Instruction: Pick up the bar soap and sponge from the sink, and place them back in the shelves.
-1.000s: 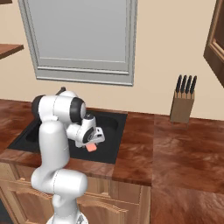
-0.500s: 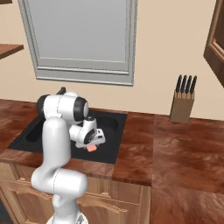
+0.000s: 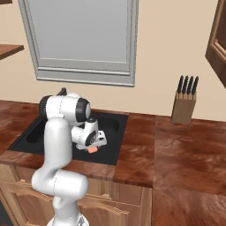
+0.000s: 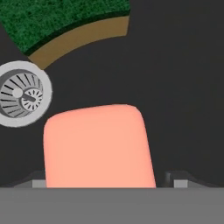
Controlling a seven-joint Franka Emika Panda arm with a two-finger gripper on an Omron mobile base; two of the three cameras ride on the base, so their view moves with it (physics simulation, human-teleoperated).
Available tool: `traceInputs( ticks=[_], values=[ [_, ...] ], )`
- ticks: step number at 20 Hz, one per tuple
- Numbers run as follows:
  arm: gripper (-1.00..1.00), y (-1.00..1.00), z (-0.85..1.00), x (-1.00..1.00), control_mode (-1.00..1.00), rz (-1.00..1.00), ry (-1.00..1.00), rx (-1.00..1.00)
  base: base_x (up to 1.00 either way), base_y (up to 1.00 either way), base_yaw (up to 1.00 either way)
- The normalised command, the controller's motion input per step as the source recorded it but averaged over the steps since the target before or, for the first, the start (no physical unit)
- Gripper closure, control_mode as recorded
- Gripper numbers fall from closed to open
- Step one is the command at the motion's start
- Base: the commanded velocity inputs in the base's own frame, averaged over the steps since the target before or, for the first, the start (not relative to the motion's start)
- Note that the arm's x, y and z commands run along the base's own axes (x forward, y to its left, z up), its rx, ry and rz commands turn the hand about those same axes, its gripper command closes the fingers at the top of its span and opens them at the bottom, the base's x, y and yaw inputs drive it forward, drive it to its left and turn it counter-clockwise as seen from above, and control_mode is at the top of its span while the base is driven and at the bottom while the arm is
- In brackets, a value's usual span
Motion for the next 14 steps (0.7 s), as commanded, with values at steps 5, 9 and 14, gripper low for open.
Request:
traceInputs(
  ticks=[5,9,14],
  values=[
    [1.0,0.0,0.0,0.0,-1.0,0.0,0.0,0.0,0.0,0.0,0.0],
    [1.0,0.0,0.0,0.0,-1.0,0.0,0.0,0.0,0.0,0.0,0.0],
    [1.0,0.0,0.06,0.0,-1.0,0.0,0.0,0.0,0.0,0.0,0.0]
  ],
)
